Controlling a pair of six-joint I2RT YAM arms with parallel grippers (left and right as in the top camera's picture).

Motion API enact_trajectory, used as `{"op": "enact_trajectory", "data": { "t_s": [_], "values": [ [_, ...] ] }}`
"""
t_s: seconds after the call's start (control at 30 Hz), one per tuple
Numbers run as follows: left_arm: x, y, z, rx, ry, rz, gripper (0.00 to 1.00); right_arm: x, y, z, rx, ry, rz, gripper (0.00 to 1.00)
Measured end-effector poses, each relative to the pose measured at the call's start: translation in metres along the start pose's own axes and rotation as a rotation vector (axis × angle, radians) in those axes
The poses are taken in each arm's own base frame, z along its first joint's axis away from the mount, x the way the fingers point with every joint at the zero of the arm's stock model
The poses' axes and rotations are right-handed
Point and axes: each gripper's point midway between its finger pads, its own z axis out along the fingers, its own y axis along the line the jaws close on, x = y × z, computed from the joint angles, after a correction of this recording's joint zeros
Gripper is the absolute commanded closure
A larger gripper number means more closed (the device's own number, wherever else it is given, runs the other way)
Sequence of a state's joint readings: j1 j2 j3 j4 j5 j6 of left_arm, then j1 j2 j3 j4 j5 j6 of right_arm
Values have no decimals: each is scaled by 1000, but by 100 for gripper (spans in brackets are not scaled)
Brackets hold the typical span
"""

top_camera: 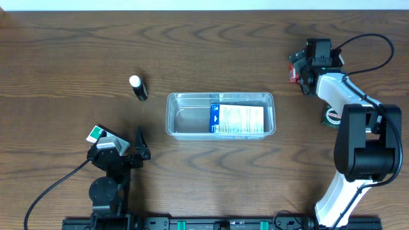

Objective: Pack container
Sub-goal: 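Grasp the red Panadol box with the right gripper and lift it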

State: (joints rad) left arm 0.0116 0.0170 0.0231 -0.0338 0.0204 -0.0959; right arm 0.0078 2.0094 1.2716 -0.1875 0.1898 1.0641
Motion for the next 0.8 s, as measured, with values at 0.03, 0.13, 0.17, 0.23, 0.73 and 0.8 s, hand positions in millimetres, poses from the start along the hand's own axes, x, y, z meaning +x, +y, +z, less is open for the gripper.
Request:
{"op": "enact_trajectory", "data": {
  "t_s": [0.03,0.13,0.17,0.23,0.73,0.8],
  "values": [
    [0,0,0,0,0,0,2,-1,2,0,-7,-5,3,1],
    [0,0,0,0,0,0,2,-2,2,0,-7,-7,7,1],
    [0,0,0,0,0,0,2,-2,2,0,-7,-7,7,1],
    [0,0,0,0,0,0,2,-2,3,0,-10,-11,7,1],
    [0,0,0,0,0,0,2,-5,13,31,-76,-64,-99,1],
    [0,0,0,0,0,0,2,-6,14,32,-82,-69,-121,2]
  ]
}}
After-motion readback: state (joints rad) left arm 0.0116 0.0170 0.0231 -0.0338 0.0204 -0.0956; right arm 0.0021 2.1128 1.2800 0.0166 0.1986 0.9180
